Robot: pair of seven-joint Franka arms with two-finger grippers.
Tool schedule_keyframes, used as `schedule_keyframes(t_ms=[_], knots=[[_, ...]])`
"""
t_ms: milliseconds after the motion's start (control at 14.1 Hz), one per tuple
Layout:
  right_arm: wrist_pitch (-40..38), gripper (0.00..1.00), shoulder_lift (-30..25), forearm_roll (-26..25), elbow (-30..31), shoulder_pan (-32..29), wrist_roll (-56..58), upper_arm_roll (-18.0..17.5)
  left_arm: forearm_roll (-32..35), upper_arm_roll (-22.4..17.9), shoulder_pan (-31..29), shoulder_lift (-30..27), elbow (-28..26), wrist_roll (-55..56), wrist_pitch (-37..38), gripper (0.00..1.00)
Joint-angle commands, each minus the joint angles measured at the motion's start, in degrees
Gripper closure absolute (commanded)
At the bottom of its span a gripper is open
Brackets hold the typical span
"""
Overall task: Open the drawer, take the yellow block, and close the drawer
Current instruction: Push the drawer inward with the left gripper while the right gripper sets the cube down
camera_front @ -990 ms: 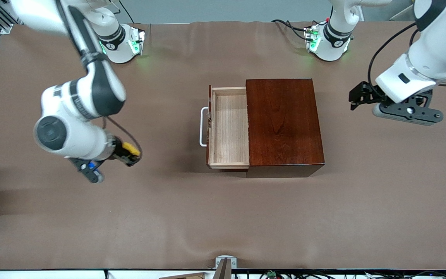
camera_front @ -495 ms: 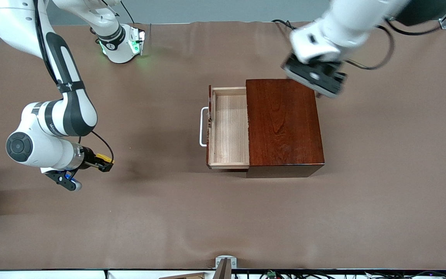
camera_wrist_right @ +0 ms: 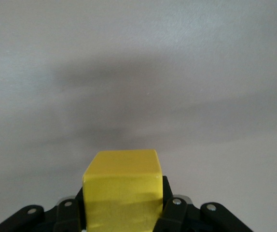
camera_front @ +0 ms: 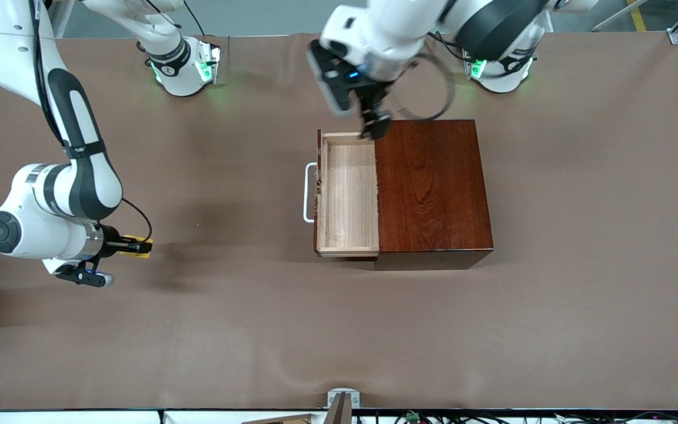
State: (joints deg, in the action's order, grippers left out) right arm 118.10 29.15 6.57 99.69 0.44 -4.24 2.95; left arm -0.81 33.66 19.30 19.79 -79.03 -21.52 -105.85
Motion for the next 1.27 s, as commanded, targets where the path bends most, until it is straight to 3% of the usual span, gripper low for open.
schedule_keyframes(t_ms=[0,141,424,778,990,1061,1132,1203], knots=[[5.79,1.0,-0.15,-4.44,2.95,-0.7,0.99,-1.02,2.74,0.01,5.03,9.02,6.6,-3.18,-5.74,0.0],[13.0,1.0,0.73,-5.33,6.03,-0.7,1.08,-1.02,2.74,-1.3,7.23,13.42,6.87,-3.44,-12.42,0.0],[14.79,1.0,2.66,-5.33,6.57,-1.05,0.99,-1.11,2.74,-7.18,12.58,19.31,6.87,-10.88,-19.82,0.0],[17.77,1.0,5.03,-5.33,6.65,-1.32,2.22,-1.11,2.74,-16.5,19.62,23.01,6.87,-15.2,-24.13,0.0],[19.19,1.0,6.27,-5.25,6.65,-2.37,2.22,-1.11,2.74,-17.83,19.9,24.68,6.7,-19.79,-25.19,0.0],[19.1,0.77,6.27,-5.33,6.65,-2.37,2.22,-1.11,2.74,-17.92,19.9,24.86,6.61,-19.79,-24.93,0.0],[18.93,0.26,6.27,-5.25,6.65,-2.28,2.13,-1.11,2.83,-17.92,19.9,24.86,6.52,-19.79,-24.67,0.0],[18.84,0.0,6.27,-5.25,6.74,-2.2,2.05,-1.11,2.91,-18.01,19.9,24.86,6.34,-19.79,-24.41,0.0]])
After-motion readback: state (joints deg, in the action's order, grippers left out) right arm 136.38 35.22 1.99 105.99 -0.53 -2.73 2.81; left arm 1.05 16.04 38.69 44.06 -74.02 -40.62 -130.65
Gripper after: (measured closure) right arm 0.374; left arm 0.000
